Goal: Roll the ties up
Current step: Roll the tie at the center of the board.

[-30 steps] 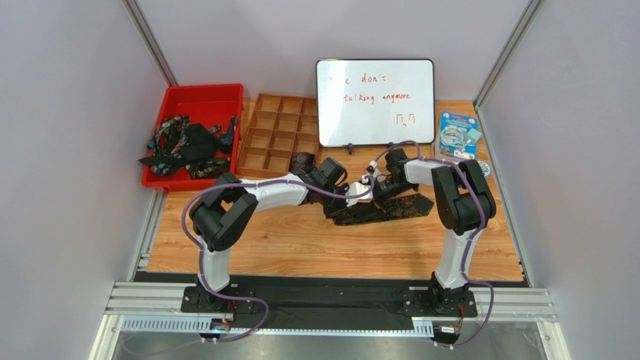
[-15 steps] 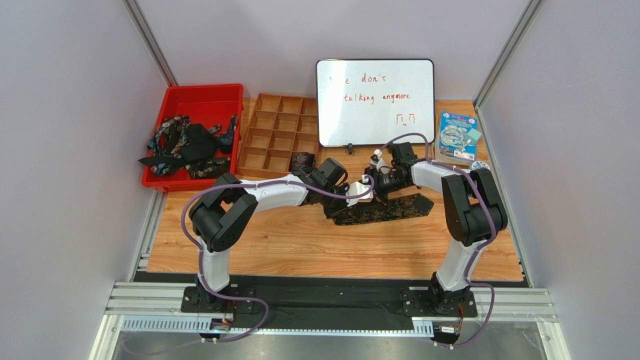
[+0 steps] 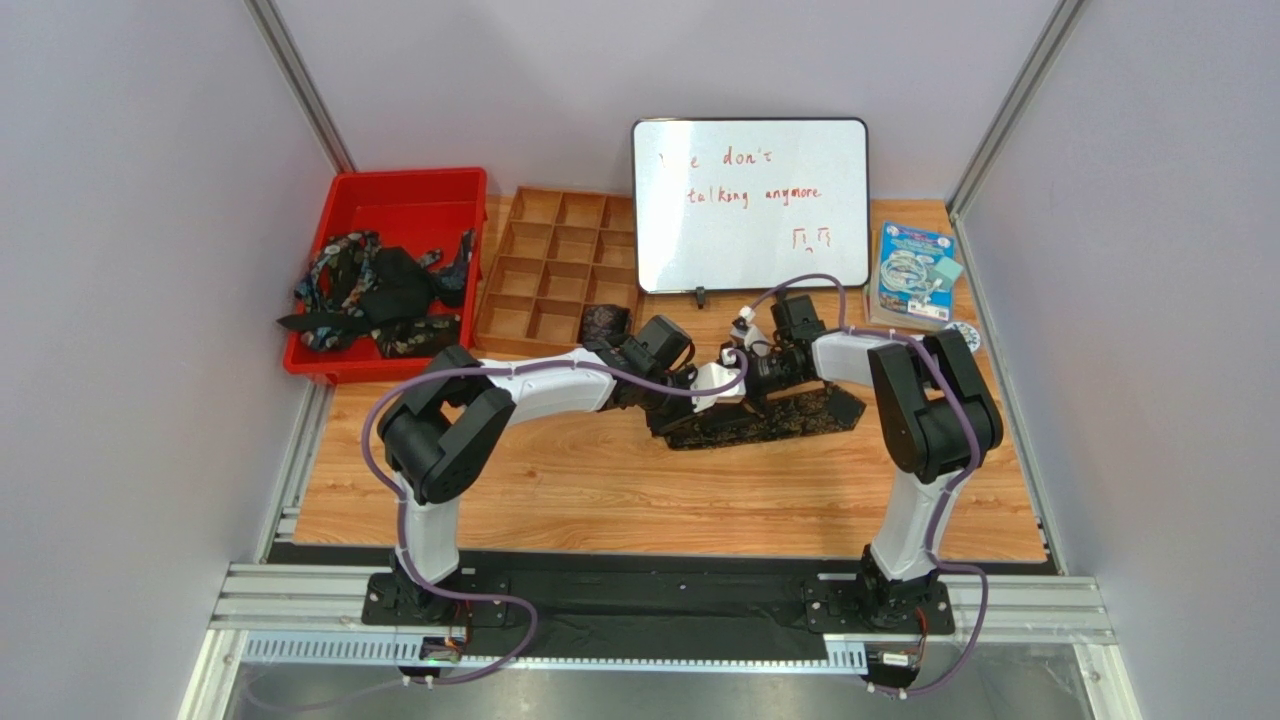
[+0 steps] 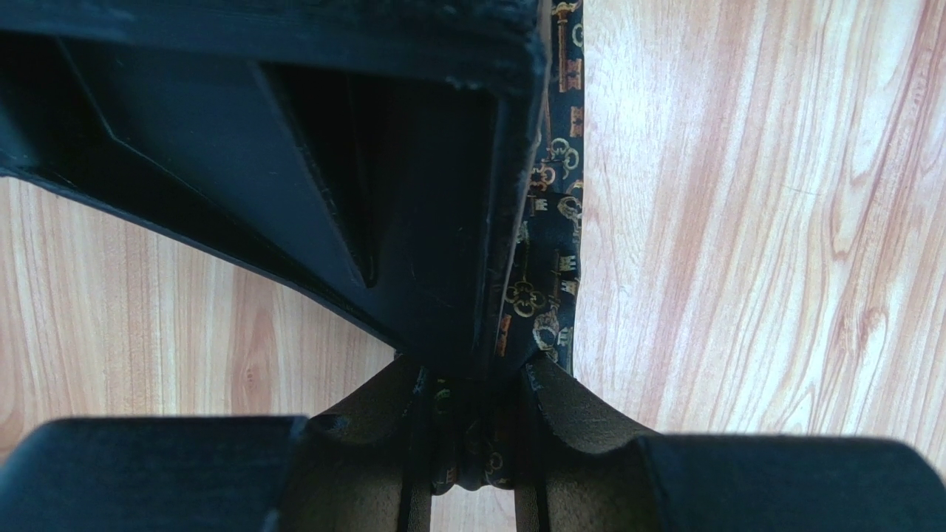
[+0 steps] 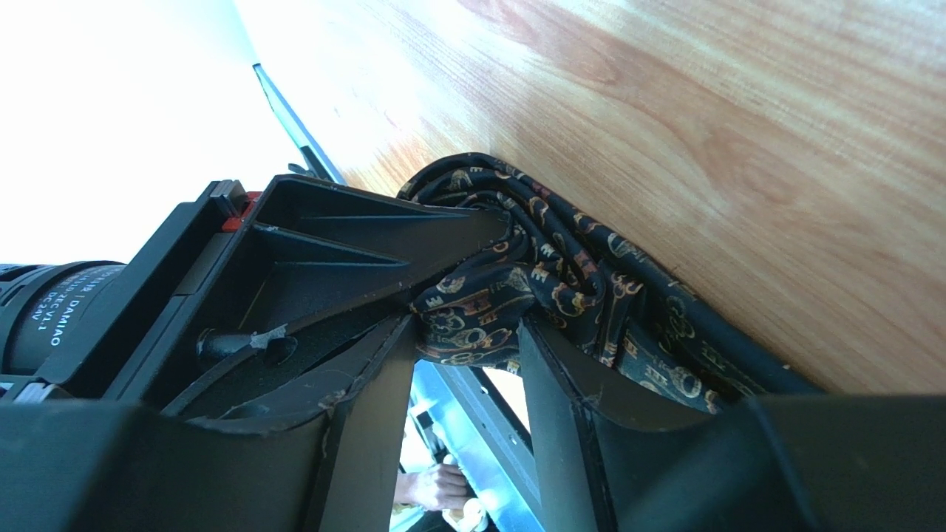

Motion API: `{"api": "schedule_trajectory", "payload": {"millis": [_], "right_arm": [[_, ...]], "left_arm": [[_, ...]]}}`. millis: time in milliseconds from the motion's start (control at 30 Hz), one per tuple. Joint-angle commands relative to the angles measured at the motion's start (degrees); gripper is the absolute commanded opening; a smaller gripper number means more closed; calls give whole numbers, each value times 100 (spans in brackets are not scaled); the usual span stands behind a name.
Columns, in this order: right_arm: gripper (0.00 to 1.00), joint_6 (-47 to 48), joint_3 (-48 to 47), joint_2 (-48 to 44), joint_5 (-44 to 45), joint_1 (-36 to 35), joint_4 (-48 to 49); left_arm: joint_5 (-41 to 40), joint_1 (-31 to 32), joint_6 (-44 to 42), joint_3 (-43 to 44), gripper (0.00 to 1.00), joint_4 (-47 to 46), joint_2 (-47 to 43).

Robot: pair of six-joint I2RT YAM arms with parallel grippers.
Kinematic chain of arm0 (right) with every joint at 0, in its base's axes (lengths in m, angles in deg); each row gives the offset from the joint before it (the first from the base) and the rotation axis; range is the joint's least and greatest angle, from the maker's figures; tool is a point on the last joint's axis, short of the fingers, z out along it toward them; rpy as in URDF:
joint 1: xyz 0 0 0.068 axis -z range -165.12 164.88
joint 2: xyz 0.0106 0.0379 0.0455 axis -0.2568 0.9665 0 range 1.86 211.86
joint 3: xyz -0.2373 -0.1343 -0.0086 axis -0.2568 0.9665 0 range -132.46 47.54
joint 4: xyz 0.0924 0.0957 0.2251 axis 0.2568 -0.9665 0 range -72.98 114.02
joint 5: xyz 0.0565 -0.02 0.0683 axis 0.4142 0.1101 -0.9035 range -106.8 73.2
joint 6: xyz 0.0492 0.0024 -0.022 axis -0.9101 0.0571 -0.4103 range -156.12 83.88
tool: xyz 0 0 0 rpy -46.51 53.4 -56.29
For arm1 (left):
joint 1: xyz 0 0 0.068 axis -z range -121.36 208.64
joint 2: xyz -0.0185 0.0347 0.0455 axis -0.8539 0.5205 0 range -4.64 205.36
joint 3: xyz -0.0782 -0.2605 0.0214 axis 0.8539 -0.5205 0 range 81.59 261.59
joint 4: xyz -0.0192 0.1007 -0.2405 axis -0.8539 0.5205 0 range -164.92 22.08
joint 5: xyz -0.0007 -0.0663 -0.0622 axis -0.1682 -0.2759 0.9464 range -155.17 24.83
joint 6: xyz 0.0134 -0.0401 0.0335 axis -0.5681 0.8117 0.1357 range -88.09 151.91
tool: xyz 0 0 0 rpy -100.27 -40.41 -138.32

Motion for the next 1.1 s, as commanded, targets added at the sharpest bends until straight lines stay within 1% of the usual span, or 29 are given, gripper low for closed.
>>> {"api": "schedule_trajectory", "payload": {"millis": [0,33,133,167,200,233,267,300,333,400,433,500,533,567,600,667,700,733,800,900,967,1067], "right_arm": [[48,129,2,1,332,-181,453],[47,120,11,-42,324,-198,470],[39,155,-24,-78,376,-251,418],[34,208,-42,-43,411,-269,366],[24,217,-68,1,411,-243,304],[18,234,-94,88,377,-269,225],[7,287,-129,254,376,-260,137],[2,296,-191,352,350,-234,6],[0,287,-200,457,263,-208,-30],[0,305,-182,668,148,-111,-66],[0,348,-191,713,26,-76,-66],[0,471,-174,809,-107,21,-39],[0,489,-156,827,-177,65,-30],[0,490,-139,862,-230,91,31],[0,498,-138,915,-282,135,40],[0,516,-138,950,-406,171,92],[0,542,-130,959,-415,197,101],[0,594,-121,968,-423,223,101],[0,595,-112,1046,-458,311,93],[0,788,-121,1108,-354,416,-135],[0,841,-112,1135,-309,495,-232],[0,911,-147,1222,-204,583,-381]], "left_arm": [[-187,99,22,-77,15,517,322],[-204,108,22,-51,15,543,332],[-257,143,92,55,16,587,411],[-266,152,118,73,17,587,411],[-275,152,145,81,17,587,419],[-275,152,189,108,18,596,419],[-275,152,215,117,19,587,419],[-301,160,241,125,21,596,411],[-318,161,259,126,25,596,402],[-336,152,329,91,30,561,332],[-275,134,364,29,37,508,288],[-178,73,496,-67,45,386,113],[-13,29,584,-198,53,176,42],[137,-76,741,-278,56,78,-124],[347,-129,865,-462,61,-236,-221],[542,-269,1145,-717,64,-659,-563],[699,-314,1217,-1040,70,-1200,-695],[727,-358,1313,-1244,84,-1484,-836],[788,-367,1454,-1752,88,-2448,-1205],[745,-376,1630,-2045,88,-3093,-1330],[684,-376,1674,-2098,88,-3288,-1207],[727,-367,1762,-2195,88,-3832,-1014]]}}
